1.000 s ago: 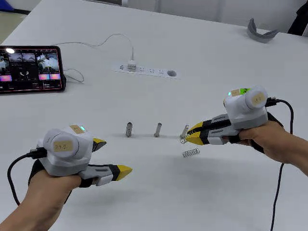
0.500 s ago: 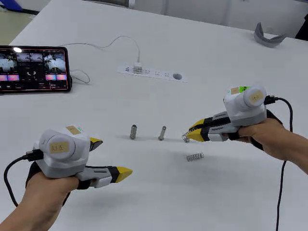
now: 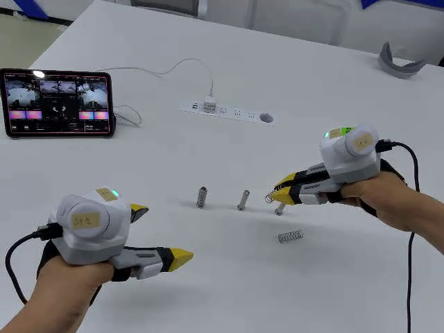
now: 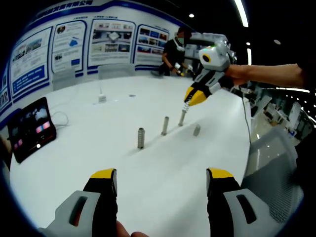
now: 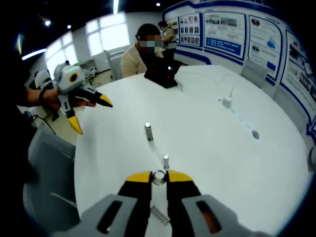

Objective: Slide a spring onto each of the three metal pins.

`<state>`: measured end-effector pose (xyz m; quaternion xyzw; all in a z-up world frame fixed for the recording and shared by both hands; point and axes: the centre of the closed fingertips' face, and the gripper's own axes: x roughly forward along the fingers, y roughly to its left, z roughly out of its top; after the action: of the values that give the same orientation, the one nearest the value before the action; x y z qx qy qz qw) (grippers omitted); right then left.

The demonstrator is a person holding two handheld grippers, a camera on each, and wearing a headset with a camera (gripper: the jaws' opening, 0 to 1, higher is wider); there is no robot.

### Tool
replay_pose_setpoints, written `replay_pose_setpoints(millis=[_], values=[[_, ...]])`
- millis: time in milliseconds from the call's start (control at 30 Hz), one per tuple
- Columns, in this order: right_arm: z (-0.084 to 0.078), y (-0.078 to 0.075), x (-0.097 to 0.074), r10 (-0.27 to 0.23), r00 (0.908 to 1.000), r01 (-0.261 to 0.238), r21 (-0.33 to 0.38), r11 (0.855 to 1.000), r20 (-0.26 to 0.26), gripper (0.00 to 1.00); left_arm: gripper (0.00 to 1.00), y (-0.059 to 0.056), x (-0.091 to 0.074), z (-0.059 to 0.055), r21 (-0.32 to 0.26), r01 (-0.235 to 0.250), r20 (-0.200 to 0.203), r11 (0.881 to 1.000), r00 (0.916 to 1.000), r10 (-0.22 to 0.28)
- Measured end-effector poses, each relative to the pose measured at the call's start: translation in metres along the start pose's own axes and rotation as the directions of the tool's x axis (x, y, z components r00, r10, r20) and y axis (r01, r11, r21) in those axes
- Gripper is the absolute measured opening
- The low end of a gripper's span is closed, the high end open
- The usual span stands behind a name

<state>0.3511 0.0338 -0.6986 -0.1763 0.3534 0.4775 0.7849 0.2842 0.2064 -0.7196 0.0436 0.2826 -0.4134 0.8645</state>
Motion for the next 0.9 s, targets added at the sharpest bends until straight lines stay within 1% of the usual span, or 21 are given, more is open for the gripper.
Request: replay_pose_setpoints(millis=[100, 433, 733, 900], values=[[0.003, -0.003, 0.005, -0.001, 1.0, 0.001, -0.009, 1.0, -0.006, 0.12, 0.75, 0.001, -0.002, -0.002, 0.002, -0.003, -0.006, 1.0, 1.0, 0.003], [0.011, -0.01, 0.017, 0.003, 0.9999, -0.003, -0.018, 1.0, -0.014, 0.12, 0.75, 0.009, -0.011, -0.003, -0.008, -0.021, -0.005, 1.0, 0.9998, 0.021], [0.013, -0.01, 0.03, 0.009, 0.9996, -0.009, -0.025, 1.0, -0.026, 0.12, 0.74, 0.009, -0.016, -0.009, -0.014, -0.028, -0.014, 1.0, 0.9995, 0.028], [0.014, -0.011, 0.036, 0.012, 0.9993, -0.013, -0.031, 0.999, -0.036, 0.12, 0.73, 0.012, -0.02, -0.011, -0.013, -0.033, -0.017, 0.999, 0.9993, 0.033]])
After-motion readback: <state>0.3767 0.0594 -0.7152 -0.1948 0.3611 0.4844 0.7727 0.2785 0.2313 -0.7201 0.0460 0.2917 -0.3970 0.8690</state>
